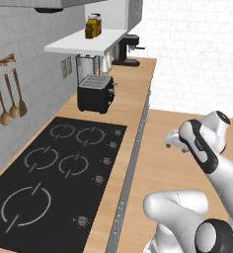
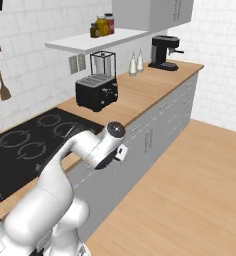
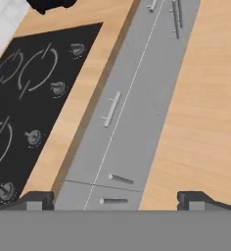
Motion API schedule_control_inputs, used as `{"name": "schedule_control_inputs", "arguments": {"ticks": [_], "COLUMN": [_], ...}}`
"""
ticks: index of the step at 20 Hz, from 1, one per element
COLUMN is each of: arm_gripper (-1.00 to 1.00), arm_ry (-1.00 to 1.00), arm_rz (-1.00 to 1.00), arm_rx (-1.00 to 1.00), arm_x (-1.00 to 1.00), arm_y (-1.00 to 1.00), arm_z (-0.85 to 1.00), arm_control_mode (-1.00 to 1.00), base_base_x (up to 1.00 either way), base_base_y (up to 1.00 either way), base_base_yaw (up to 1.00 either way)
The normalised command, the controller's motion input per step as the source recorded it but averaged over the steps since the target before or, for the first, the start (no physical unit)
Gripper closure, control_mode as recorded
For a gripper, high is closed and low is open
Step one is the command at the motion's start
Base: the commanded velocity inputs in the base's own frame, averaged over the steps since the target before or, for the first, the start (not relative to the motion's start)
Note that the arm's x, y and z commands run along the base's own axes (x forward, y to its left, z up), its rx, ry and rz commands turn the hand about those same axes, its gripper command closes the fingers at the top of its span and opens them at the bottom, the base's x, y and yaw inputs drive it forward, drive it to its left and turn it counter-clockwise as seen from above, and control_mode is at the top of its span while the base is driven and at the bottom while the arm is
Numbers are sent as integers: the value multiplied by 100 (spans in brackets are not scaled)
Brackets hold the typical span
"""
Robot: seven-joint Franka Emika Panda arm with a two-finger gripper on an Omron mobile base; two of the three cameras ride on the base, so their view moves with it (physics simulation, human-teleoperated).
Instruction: Take a straw from the drawer in front and place it inside the glass cup on the dining counter.
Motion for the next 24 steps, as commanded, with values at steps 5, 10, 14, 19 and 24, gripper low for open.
{"name": "schedule_control_inputs", "arguments": {"ticks": [5,10,14,19,24], "arm_gripper": [-100,-100,-100,-100,-100], "arm_ry": [1,-5,-3,0,4], "arm_rz": [1,7,3,0,0], "arm_rx": [20,20,20,10,5], "arm_x": [16,26,39,17,21], "arm_y": [-14,-8,0,7,25], "arm_z": [-47,-50,-44,-31,-21], "arm_control_mode": [-100,-100,-100,-100,-100], "base_base_x": [0,0,0,0,0], "base_base_y": [0,0,0,0,0], "base_base_yaw": [0,0,0,0,0]}}
